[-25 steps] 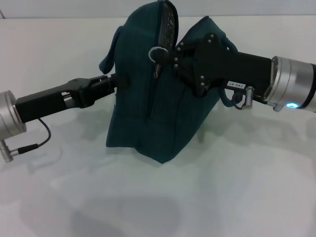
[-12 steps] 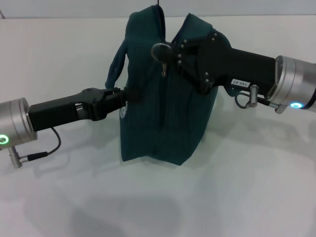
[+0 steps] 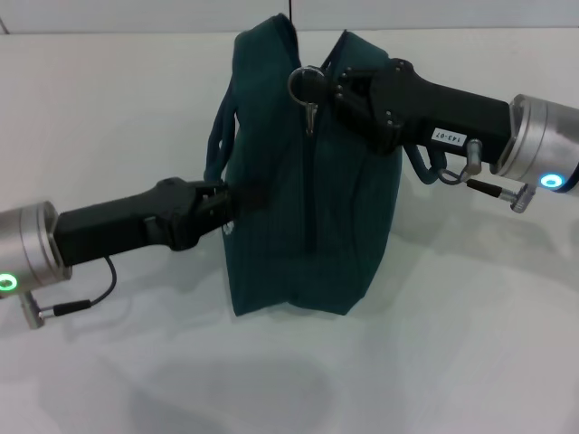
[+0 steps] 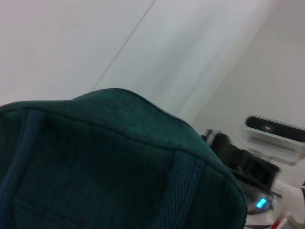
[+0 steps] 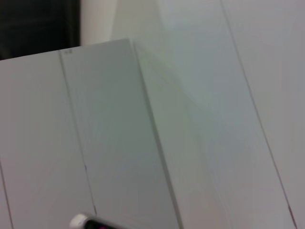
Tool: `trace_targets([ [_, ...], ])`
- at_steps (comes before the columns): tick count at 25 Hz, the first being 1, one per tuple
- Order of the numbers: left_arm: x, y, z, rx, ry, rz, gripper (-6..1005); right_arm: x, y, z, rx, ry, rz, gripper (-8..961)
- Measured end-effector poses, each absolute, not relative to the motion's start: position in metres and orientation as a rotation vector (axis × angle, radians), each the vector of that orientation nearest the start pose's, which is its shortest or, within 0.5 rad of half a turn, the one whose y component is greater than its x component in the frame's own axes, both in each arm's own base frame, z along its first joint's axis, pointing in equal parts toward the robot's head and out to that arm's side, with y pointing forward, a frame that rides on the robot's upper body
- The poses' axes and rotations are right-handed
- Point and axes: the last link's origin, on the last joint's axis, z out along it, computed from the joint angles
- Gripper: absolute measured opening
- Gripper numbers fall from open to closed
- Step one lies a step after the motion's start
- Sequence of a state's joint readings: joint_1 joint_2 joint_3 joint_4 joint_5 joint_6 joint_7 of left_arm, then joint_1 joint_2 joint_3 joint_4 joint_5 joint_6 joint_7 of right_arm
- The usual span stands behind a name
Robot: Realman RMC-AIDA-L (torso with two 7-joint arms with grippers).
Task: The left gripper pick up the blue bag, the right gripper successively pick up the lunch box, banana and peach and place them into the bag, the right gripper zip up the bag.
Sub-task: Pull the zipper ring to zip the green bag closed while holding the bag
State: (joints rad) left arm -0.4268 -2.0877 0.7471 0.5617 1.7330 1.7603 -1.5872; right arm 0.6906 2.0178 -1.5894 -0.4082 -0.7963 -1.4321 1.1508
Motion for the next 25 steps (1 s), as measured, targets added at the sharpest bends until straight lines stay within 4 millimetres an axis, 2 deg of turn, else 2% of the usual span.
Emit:
trace_targets([
  [6,-0.257,0.278,-0.007,-2.655,-1.025,-1.239,64,0.147,0.359,-0.039,-2.654,0.481,1.354,6],
  [18,-0.262,0.273,-0.010,-2.645,-1.056,-1.232,60,0.139,0.360,-0.033,-2.651,0.469,1.408,7],
  [25,-0.263,0.270,-0.012,-2.673,-1.068,-1.215,59,0.142,0.363,-0.030,-2.623,0.509,1.408,6],
])
